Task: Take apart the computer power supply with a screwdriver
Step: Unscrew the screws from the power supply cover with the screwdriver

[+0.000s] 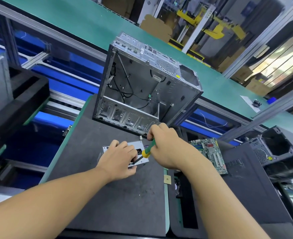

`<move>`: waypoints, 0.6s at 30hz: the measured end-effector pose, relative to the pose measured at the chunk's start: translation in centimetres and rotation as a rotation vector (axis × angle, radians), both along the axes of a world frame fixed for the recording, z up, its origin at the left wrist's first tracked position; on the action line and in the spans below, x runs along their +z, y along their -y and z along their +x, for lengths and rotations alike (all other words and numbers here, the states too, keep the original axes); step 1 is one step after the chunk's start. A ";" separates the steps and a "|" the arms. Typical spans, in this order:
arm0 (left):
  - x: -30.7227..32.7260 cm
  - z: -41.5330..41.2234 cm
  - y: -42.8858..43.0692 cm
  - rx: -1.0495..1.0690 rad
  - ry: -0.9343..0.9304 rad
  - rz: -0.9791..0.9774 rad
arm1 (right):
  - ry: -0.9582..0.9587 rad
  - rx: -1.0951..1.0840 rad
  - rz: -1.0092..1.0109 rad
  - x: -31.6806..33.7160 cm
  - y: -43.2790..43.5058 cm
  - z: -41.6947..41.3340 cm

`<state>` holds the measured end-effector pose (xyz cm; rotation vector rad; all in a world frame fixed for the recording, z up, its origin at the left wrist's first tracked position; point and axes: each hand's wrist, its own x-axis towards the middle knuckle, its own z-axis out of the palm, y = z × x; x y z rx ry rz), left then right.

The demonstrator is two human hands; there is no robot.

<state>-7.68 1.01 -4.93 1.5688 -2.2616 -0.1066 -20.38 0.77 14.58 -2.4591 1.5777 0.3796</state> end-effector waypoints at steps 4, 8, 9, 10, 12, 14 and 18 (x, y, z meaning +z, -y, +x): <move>0.0 -0.1 -0.1 0.004 -0.018 -0.012 | 0.000 -0.066 -0.069 -0.1 -0.1 0.3; -0.1 -0.2 0.0 0.014 -0.020 -0.043 | -0.077 -0.018 -0.102 -0.2 -0.1 0.2; -0.2 -0.3 0.0 0.016 -0.008 -0.042 | -0.075 -0.005 -0.068 -0.1 -0.1 0.2; -0.2 -0.3 0.0 0.017 0.009 -0.039 | -0.067 0.014 -0.028 0.0 -0.1 0.2; -0.3 -0.4 0.0 0.023 0.036 -0.033 | -0.069 0.045 0.027 0.3 0.0 0.3; -0.3 -0.4 0.0 0.026 0.040 -0.035 | -0.075 0.053 0.040 0.3 -0.1 0.5; -0.3 -0.3 0.0 0.018 0.011 -0.028 | -0.085 -0.001 -0.084 -0.1 0.0 0.8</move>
